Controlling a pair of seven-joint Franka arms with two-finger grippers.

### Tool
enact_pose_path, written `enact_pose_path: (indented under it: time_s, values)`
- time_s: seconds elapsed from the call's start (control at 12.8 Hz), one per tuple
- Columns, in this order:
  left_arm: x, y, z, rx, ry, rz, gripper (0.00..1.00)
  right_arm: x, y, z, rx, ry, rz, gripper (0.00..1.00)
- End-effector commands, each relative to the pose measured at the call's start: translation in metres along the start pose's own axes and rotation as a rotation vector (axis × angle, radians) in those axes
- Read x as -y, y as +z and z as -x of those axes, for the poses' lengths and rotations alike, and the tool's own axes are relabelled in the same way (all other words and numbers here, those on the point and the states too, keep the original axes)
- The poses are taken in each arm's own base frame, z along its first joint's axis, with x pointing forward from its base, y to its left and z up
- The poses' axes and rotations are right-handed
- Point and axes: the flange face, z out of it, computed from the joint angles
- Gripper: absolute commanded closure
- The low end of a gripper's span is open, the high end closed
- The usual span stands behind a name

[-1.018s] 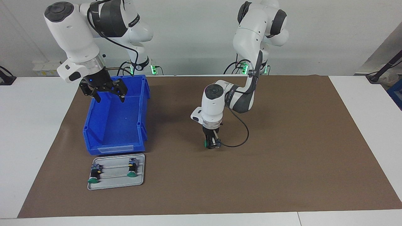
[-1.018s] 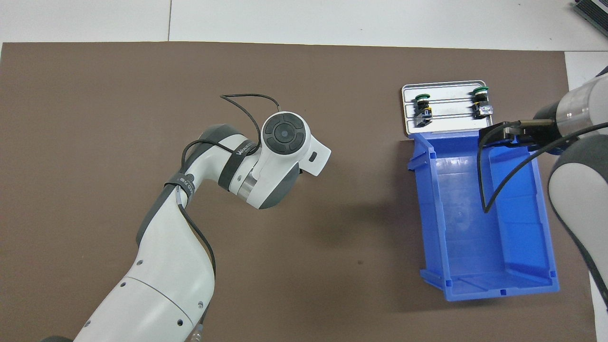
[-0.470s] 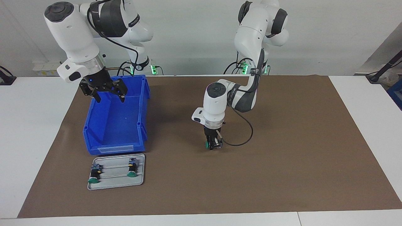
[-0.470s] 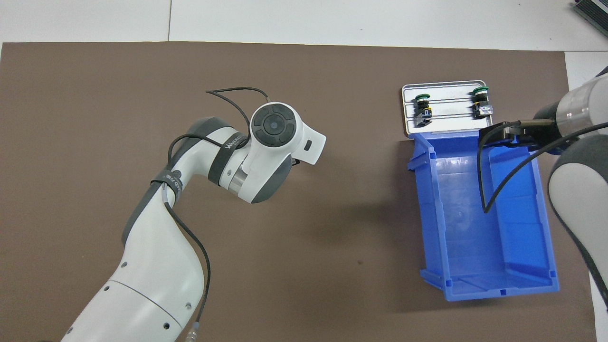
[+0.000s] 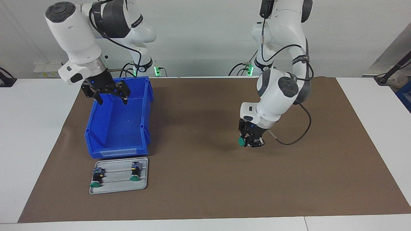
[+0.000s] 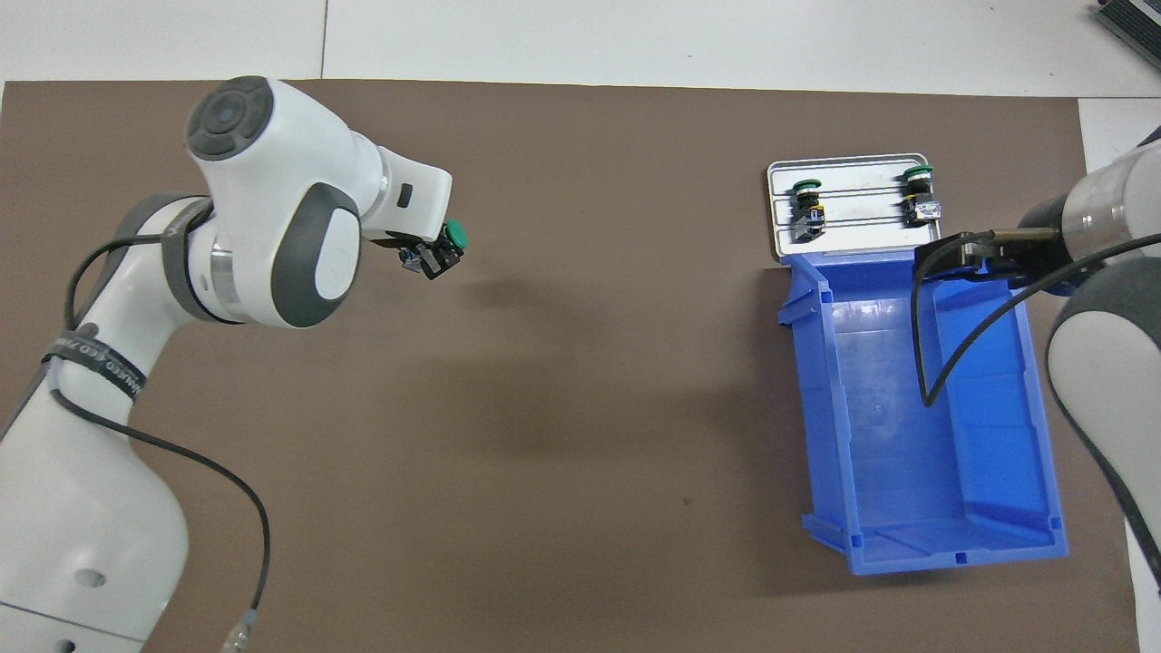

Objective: Place and press button with both arms

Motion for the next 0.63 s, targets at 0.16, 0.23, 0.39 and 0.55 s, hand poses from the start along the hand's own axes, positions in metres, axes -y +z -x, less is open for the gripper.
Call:
enact_pose_path:
  time_s: [0.16,0.23,0.39,0.55]
  values:
    - [0.012,-0.010,0.093,-0.184,0.011,0.118,1.00,-0.002,0.000,0.003,0.003,-0.013,-0.020,0.00]
    - [0.019,-0.012,0.110,-0.244,0.013,0.114,1.00,-0.002,0.000,0.003,0.003,-0.013,-0.020,0.00]
    - [0.020,-0.001,0.144,-0.331,0.037,0.093,1.00,-0.001,0.000,0.003,0.003,-0.015,-0.021,0.00]
    - [0.014,0.013,0.172,-0.473,0.029,0.024,1.00,-0.002,0.000,0.003,0.003,-0.013,-0.020,0.00]
